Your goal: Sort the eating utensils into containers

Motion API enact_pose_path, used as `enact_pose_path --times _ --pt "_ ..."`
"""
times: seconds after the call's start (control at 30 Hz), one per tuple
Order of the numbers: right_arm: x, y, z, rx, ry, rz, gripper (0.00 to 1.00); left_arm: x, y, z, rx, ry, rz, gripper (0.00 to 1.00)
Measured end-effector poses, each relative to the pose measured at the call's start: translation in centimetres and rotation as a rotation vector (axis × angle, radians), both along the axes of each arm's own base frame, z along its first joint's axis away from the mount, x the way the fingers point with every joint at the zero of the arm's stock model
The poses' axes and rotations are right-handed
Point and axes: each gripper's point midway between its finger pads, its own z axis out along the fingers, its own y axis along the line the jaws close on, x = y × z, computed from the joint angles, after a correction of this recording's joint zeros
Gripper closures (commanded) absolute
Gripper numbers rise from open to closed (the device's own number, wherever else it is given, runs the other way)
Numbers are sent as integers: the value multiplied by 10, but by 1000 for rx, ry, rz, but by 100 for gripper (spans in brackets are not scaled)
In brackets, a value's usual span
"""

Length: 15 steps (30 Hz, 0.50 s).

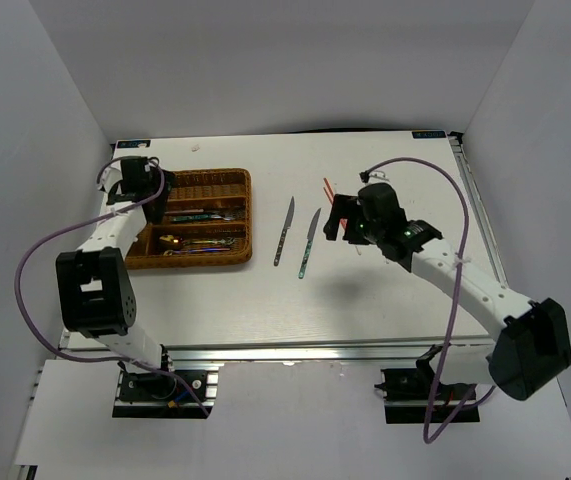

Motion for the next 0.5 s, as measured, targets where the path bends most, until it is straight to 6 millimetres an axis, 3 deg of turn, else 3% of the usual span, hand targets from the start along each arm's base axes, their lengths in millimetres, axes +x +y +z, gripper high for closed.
enact_pose_path --times 0.13,0.23,0.4,0.5 --pt "5 -4 -31 -49 96 -96 11 -10 4 23 85 4 -51 2" --pt "6 -6 -45 -89 129 -157 11 -26 7 55 181 -20 -107 2" --pt "12 14 -55 -128 153 -203 14 -62 11 112 363 -81 -193 2" --pt "18 30 -67 -161 163 -224 20 -87 6 122 435 -124 -263 2"
